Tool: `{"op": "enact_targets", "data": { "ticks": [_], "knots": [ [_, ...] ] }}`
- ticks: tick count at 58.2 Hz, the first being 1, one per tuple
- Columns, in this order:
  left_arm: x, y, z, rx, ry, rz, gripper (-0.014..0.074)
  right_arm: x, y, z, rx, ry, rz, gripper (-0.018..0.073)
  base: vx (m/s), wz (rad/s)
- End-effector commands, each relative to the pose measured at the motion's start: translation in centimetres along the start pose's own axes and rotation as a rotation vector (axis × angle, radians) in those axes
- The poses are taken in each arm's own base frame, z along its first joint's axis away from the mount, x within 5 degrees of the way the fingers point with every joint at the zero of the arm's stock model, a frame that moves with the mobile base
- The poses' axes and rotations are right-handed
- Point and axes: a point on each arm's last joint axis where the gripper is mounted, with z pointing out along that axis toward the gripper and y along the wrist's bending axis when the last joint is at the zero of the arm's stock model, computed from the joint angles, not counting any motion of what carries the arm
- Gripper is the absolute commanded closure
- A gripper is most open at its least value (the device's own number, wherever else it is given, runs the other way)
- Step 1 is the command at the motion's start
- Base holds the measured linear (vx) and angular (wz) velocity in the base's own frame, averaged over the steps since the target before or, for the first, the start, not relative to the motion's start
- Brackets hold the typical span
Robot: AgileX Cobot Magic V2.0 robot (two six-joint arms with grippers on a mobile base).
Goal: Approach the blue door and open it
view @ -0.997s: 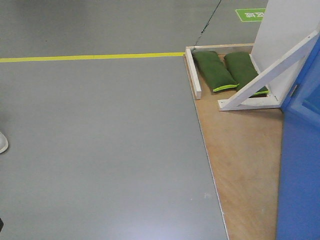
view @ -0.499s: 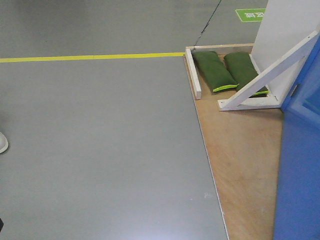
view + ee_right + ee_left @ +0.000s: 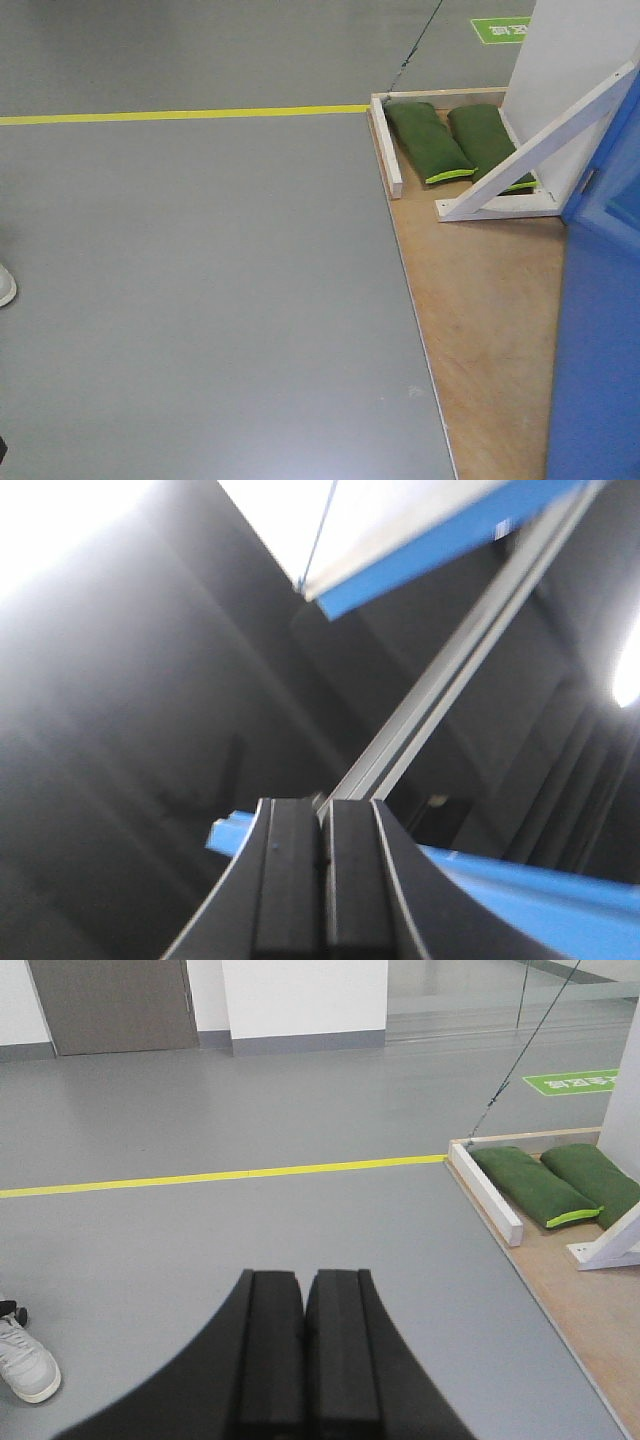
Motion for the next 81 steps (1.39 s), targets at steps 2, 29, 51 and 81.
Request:
{"op": "enact_targets", "data": {
  "ticks": [2,29,51,81],
  "knots": [
    [-1.7,0.0,-0.4,0.007,-0.123,-0.008,0.0524,-0.2,-1.6,1.3,0.012,0.001,-0.128,0.0547,0.00,0.00],
    [-1.7,0.0,-0.4,0.007,-0.123,-0.008,0.0524,-8.9,-9.5,7.0,0.210,-0.076,-0.663,0.0547,0.00,0.00],
    [-1.7,0.0,-0.4,0.007,-0.123,-0.008,0.0524,-13.6,-20.7,9.5,0.422,0.069,-1.191,0.0547,0.00,0.00],
    [-1.7,0.0,-0.4,0.007,-0.123,-0.008,0.0524,-6.8,-26.9,9.2,0.069,0.380,-1.678,0.0547,0.00,0.00]
  ]
}}
